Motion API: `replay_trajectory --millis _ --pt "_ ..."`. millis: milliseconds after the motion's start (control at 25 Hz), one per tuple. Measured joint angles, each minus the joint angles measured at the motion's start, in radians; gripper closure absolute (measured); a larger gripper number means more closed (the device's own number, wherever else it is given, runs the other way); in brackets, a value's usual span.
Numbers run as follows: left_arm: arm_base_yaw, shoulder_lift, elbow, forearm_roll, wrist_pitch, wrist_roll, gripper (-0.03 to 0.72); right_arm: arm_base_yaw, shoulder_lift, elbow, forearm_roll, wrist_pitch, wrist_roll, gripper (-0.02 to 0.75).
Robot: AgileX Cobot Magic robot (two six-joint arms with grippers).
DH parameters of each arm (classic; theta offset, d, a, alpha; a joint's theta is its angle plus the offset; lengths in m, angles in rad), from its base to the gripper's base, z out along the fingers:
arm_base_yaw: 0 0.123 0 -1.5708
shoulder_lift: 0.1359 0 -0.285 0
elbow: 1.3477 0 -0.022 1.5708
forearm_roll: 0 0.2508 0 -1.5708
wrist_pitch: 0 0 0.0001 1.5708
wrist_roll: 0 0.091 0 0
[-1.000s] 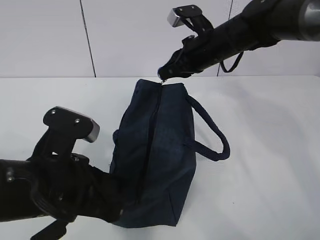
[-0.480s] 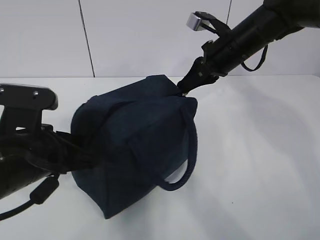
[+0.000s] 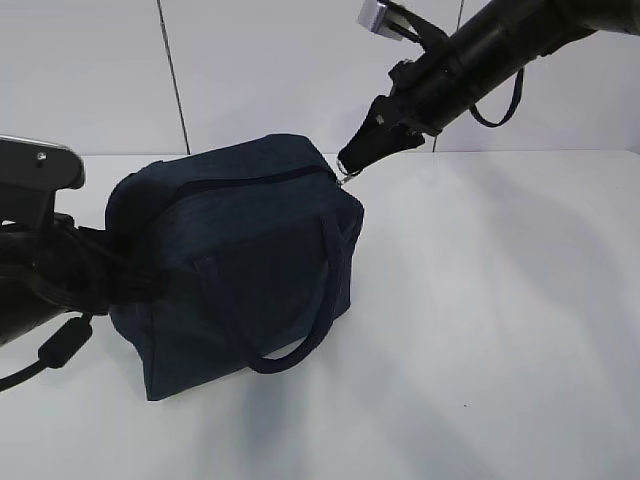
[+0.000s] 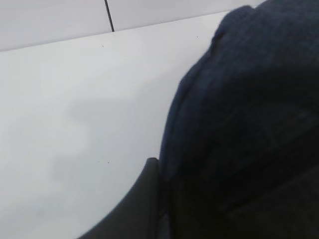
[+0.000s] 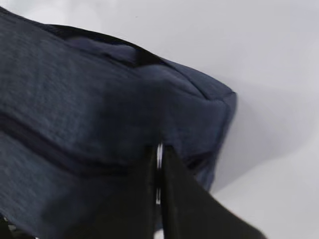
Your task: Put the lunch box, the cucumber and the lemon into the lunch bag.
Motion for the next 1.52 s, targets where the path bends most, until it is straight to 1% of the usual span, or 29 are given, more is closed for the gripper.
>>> replay_trajectory --millis 120,400,600,680,760,840,920,1000,1040,1120,1160,1240,1400,1520 --pt "0.001 0.000 0.003 0.030 0.000 0.000 0.692 0.041 0.000 0.000 0.000 0.000 0.000 0.730" --pt "0.002 0.007 0.003 0.032 -0.015 0.000 0.692 0.121 0.000 0.000 -0.023 -0.002 0.004 0.730" --pt "0.002 0.007 0.006 0.032 -0.032 0.000 0.692 0.130 0.000 0.000 -0.030 -0.004 0.033 0.730" --pt "0.002 0.007 0.006 0.032 -0.034 0.005 0.680 0.130 0.000 0.000 -0.036 -0.004 0.037 0.730" --pt "0.002 0.004 0.006 0.032 -0.041 0.028 0.622 0.132 0.000 0.000 -0.044 -0.004 0.039 0.730" --pt "0.002 -0.014 0.006 0.023 -0.059 0.073 0.514 0.132 0.000 0.000 -0.051 -0.004 0.041 0.730" --pt "0.002 -0.046 0.006 -0.013 -0.073 0.132 0.366 0.135 0.000 0.000 -0.053 -0.004 0.045 0.730" --pt "0.002 -0.089 0.006 -0.067 -0.075 0.196 0.254 0.139 0.000 0.000 -0.053 -0.002 0.045 0.730" --pt "0.002 -0.114 0.006 -0.095 -0.077 0.228 0.218 0.139 0.000 0.000 -0.053 -0.002 0.045 0.730" --pt "0.002 -0.165 0.006 -0.127 -0.071 0.269 0.184 0.139 0.000 0.000 -0.053 -0.002 0.045 0.730" --pt "0.002 -0.196 0.006 -0.128 -0.055 0.283 0.176 0.139 0.000 0.000 -0.053 -0.002 0.045 0.730" --pt "0.002 -0.251 0.006 -0.098 0.037 0.299 0.168 0.139 0.000 0.000 -0.053 -0.002 0.045 0.730" --pt "0.002 -0.322 0.006 0.112 0.308 0.306 0.166 0.139 0.000 0.000 -0.038 0.000 0.081 0.730" --pt "0.002 -0.326 0.006 0.248 0.445 0.309 0.168 0.143 0.000 0.000 -0.010 0.000 0.094 0.730"
